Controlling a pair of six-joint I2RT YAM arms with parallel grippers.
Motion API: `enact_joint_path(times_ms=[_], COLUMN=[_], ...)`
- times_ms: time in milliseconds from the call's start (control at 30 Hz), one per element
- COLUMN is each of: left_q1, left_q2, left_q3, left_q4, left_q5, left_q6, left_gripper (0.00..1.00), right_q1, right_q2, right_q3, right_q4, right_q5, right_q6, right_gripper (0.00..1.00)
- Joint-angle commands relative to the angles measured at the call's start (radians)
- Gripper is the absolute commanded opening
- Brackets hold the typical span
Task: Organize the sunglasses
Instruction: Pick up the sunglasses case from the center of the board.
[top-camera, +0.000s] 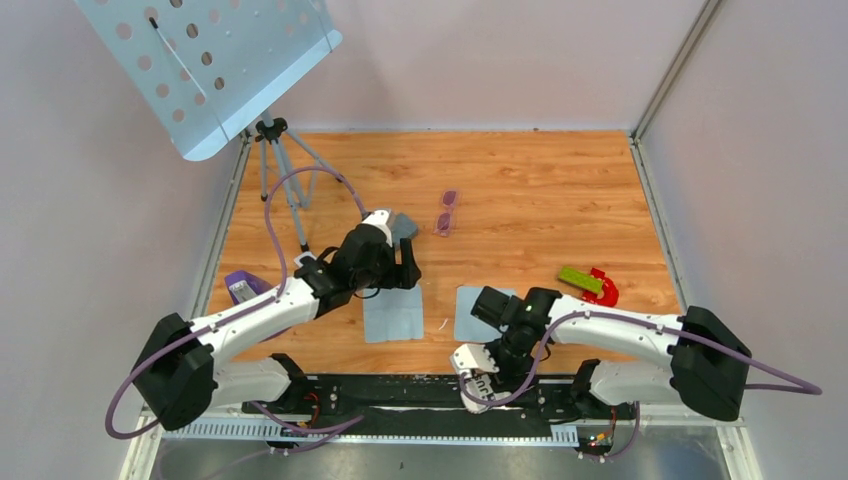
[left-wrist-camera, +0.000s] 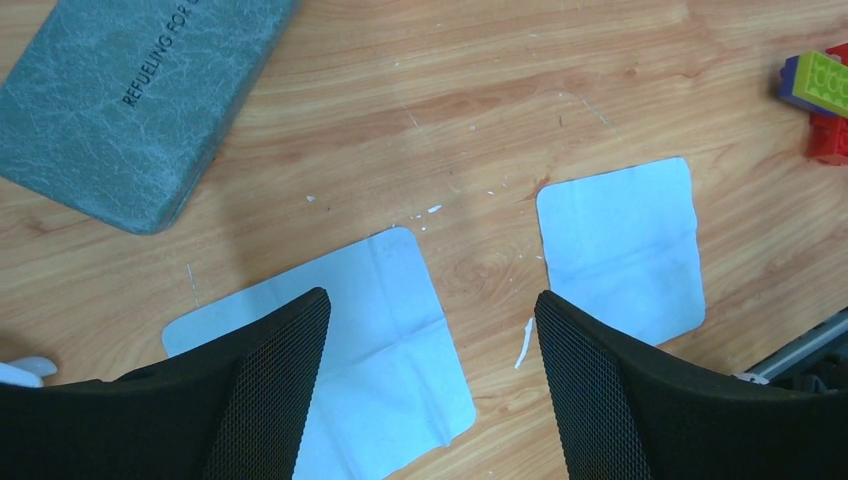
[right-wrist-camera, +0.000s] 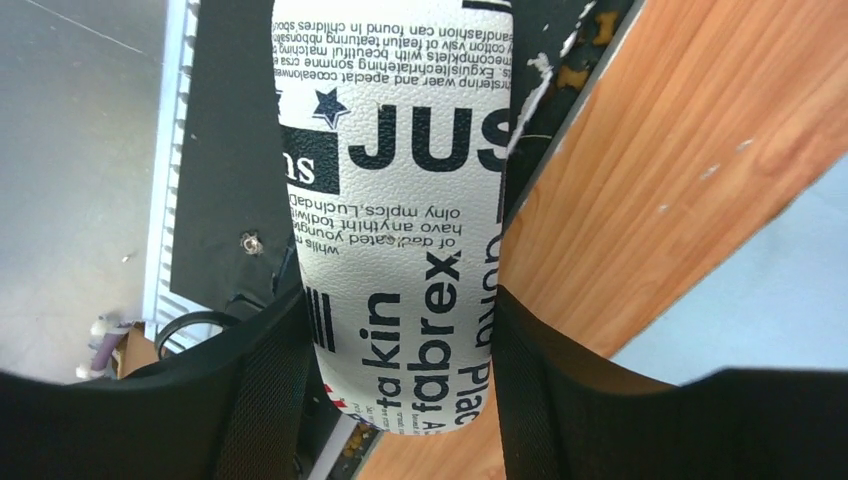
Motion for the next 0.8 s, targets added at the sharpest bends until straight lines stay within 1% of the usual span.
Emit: enact_joint_path(times_ms=[0, 100, 167, 233, 300, 367, 400, 467, 533, 633, 767], left_q1=[0.007, 0.007, 0.005, -0.002, -0.011, -0.024, -0.04, -0.089, -0.143, -0.237, -0.399], left_q2=[-0.048, -0.082, -0.126, -0.212, -0.299, -0.388, -0.424, -0.467, -0.456, -0.35, -0.163], left_q3=[0.067, 0.129, 0.158, 0.154, 0.136, 0.118, 0.112, 0.121, 0.15, 0.233, 0.345], left_q4=[-0.041, -0.11, -0.129, -0.098, -0.062, -0.035, -0.03, -0.057, -0.123, -0.252, -0.369], left_q5=[0.006, 0.018, 0.039, 0.065, 0.099, 0.17, 0.206, 0.233, 0.247, 0.245, 0.15], left_q6=[0.07, 0.172, 0.245, 0.324, 0.406, 0.491, 0.535, 0.621, 0.721, 0.891, 1.05], left_gripper=[0.79, 0.79, 0.79, 0.79, 0.79, 0.79, 0.8, 0.81, 0.81, 0.81, 0.82], right_q1=[-0.031, -0.137, -0.261, -0.421, -0.55, -0.628, -0.652, -0.662, -0.655, -0.654, -0.634], right_q2=[-0.03, -0.002, 0.062, 0.219, 0.404, 0.562, 0.609, 0.64, 0.668, 0.702, 0.696], right_q3=[0.127, 0.256, 0.363, 0.47, 0.585, 0.657, 0.666, 0.645, 0.637, 0.635, 0.638], right_q4=[-0.152, -0.303, -0.433, -0.569, -0.755, -0.787, -0.787, -0.787, -0.788, -0.788, -0.787], right_q5=[-0.068, -0.182, -0.3, -0.419, -0.556, -0.645, -0.683, -0.744, -0.796, -0.889, -0.917], right_q6=[-0.051, -0.106, -0.161, -0.222, -0.31, -0.207, -0.182, -0.229, -0.213, -0.169, -0.156], right_gripper=[0.3, 0.27, 0.27, 0.25, 0.22, 0.18, 0.17, 0.17, 0.17, 0.17, 0.17])
